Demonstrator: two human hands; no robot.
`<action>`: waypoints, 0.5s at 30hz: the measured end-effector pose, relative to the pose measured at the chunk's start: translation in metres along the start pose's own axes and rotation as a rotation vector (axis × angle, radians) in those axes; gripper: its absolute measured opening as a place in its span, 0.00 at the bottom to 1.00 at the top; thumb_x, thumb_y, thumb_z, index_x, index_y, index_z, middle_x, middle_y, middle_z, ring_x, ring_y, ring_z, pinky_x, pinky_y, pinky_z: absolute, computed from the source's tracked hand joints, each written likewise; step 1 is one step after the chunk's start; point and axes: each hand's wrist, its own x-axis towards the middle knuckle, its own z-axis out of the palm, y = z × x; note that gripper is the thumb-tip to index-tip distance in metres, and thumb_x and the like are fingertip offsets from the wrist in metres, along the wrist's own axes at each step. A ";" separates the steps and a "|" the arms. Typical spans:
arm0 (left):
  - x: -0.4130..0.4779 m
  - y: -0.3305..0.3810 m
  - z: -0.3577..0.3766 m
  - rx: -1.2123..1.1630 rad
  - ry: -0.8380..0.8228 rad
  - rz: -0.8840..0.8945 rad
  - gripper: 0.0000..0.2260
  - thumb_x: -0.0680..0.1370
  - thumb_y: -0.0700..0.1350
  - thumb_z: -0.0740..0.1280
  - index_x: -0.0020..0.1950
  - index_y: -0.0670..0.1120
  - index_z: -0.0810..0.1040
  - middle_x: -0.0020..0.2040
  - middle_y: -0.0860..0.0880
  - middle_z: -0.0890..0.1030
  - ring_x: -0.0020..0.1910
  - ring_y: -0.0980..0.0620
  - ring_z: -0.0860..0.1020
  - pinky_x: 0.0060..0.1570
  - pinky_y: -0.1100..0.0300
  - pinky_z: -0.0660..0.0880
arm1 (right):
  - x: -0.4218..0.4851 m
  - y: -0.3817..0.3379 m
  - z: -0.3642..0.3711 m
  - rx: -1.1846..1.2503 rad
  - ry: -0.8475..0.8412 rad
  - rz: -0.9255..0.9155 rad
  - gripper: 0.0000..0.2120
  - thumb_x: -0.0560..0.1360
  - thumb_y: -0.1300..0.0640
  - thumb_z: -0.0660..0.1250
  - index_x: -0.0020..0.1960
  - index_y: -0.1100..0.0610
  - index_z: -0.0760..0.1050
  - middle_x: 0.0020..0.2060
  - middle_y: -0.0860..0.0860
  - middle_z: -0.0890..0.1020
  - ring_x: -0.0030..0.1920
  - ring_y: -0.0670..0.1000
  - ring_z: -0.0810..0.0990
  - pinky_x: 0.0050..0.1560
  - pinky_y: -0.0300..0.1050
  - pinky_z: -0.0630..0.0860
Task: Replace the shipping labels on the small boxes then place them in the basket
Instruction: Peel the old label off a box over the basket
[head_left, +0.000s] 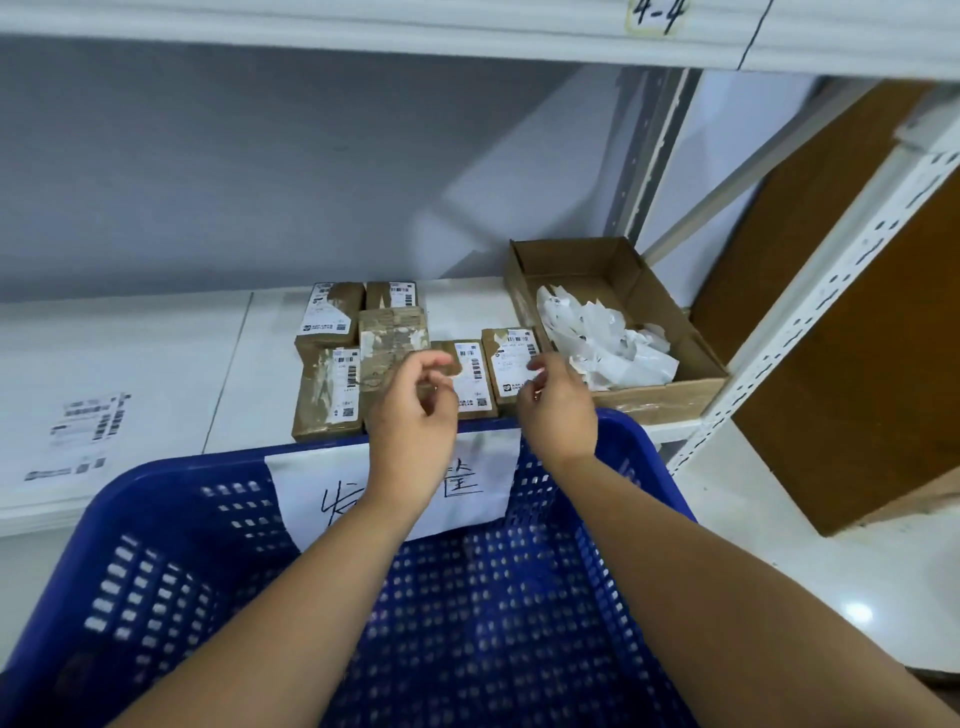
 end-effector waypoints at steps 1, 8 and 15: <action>0.000 -0.001 -0.006 0.029 0.025 0.024 0.10 0.77 0.36 0.62 0.51 0.51 0.75 0.47 0.50 0.77 0.38 0.64 0.74 0.38 0.75 0.69 | -0.003 -0.013 0.001 0.011 0.004 -0.033 0.12 0.78 0.62 0.61 0.61 0.58 0.73 0.53 0.56 0.79 0.50 0.56 0.77 0.42 0.47 0.73; 0.004 -0.006 -0.052 0.248 0.198 -0.011 0.08 0.76 0.39 0.65 0.50 0.51 0.78 0.52 0.52 0.68 0.55 0.51 0.68 0.49 0.67 0.62 | -0.020 -0.099 0.010 -0.025 -0.142 -0.271 0.13 0.78 0.57 0.61 0.62 0.56 0.72 0.55 0.55 0.78 0.54 0.56 0.76 0.49 0.51 0.75; 0.013 -0.019 -0.090 0.300 0.235 -0.055 0.06 0.76 0.41 0.65 0.45 0.51 0.78 0.53 0.48 0.71 0.58 0.48 0.65 0.46 0.74 0.53 | -0.029 -0.138 0.027 -0.124 -0.362 -0.362 0.11 0.77 0.58 0.61 0.58 0.56 0.75 0.53 0.56 0.80 0.53 0.59 0.78 0.48 0.48 0.75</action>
